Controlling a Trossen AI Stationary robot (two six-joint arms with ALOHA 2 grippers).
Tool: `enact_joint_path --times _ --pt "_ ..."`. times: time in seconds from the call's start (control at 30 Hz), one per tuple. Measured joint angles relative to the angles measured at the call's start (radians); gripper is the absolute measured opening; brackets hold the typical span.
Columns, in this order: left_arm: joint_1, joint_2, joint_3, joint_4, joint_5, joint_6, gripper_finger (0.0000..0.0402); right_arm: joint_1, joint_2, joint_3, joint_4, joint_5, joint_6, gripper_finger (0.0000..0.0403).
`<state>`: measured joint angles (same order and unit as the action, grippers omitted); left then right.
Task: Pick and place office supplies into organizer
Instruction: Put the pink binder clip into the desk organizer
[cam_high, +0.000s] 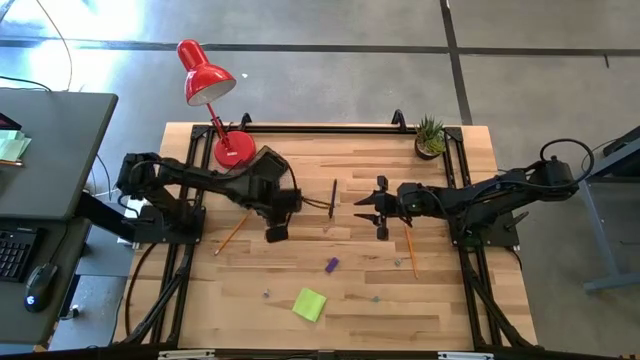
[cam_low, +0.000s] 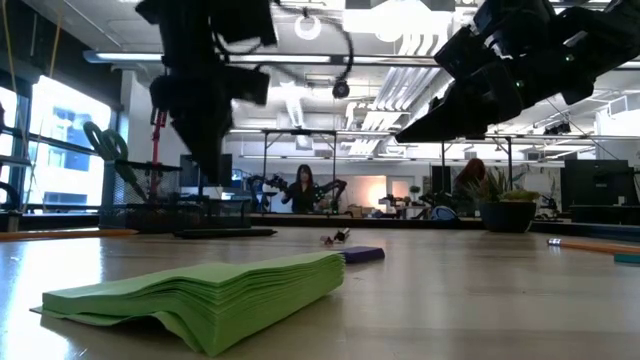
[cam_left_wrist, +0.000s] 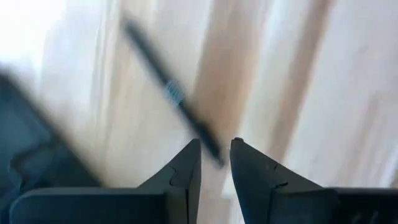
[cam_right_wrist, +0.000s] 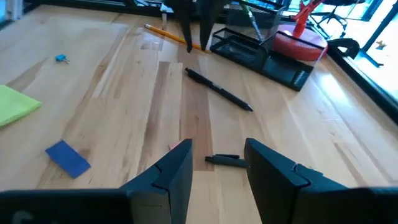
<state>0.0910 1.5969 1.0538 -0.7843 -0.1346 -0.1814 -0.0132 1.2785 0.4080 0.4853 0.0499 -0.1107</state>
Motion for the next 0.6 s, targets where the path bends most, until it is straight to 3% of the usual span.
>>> enact_joint_path --times 0.17,0.3,0.6 --pt "-0.093 -0.042 -0.023 0.148 -0.067 0.022 0.0074 0.000 0.040 0.009 0.024 -0.037 -0.005 0.0138" --pt "-0.139 -0.115 -0.101 0.320 -0.046 0.019 0.0074 -0.001 0.128 0.086 0.012 -0.081 -0.055 0.0138" --pt "-0.225 -0.324 -0.366 0.696 -0.019 -0.043 0.0074 -0.048 0.384 0.440 -0.360 -0.269 -0.195 0.0138"
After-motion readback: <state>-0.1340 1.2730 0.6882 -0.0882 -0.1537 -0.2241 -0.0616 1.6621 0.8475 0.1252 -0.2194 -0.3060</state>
